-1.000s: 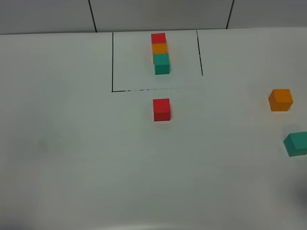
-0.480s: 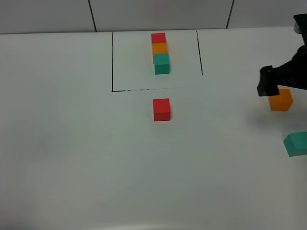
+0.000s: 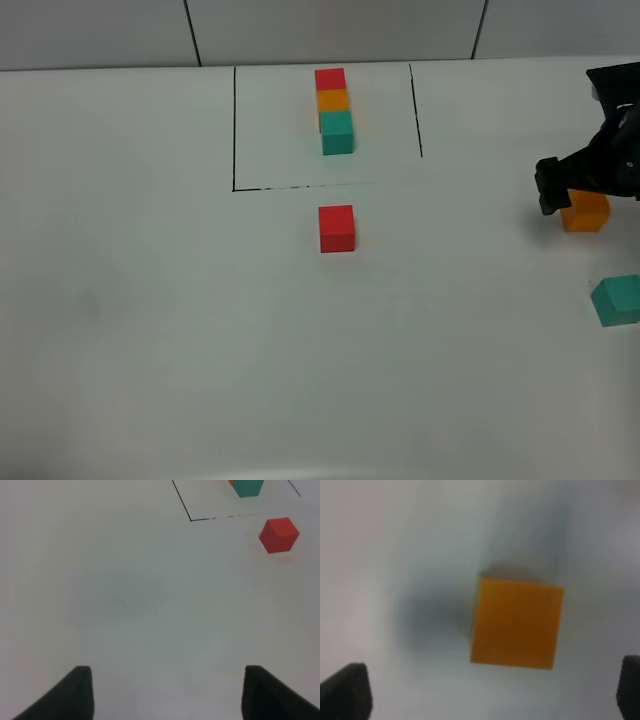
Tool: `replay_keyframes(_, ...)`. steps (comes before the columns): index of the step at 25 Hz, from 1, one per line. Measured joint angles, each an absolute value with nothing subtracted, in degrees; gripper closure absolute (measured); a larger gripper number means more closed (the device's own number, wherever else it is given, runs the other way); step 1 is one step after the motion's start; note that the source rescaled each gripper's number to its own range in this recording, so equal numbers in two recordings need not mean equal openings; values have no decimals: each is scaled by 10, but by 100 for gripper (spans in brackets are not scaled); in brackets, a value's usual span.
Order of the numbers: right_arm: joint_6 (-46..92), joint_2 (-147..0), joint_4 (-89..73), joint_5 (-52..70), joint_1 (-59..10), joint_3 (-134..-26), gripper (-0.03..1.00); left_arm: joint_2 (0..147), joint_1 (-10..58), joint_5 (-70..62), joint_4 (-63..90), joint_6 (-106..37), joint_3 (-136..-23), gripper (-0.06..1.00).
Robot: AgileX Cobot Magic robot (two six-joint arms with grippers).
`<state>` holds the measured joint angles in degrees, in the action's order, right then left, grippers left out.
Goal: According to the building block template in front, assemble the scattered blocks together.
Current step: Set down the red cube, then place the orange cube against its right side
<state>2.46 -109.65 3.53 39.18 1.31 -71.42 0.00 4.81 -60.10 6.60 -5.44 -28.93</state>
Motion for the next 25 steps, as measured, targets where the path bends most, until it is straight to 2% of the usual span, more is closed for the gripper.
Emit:
replay_keyframes(7, 63, -1131, 0, 371, 21, -714, -2, 0, 48, -601, 66, -54, -289, 58)
replay_keyframes(9, 77, -1139, -22, 361, 21, -714, 4, 0, 48, -601, 66, -54, -289, 58)
replay_keyframes(12, 84, -1143, -35, 355, 21, -714, 30, 0, 48, -601, 66, -54, -289, 58)
replay_keyframes(13, 84, -1143, -35, 355, 21, -714, 43, 0, 48, -601, 66, -54, -289, 58)
replay_keyframes(16, 70, -1143, -22, 356, 21, -714, 91, 0, 48, -601, 66, -54, -289, 58)
replay_keyframes(17, 66, -1143, -16, 356, 21, -714, 95, 0, 48, -601, 66, -54, -289, 58)
replay_keyframes(25, 86, -1126, 62, 369, 4, -714, 95, 0, 48, -601, 66, -54, -289, 58)
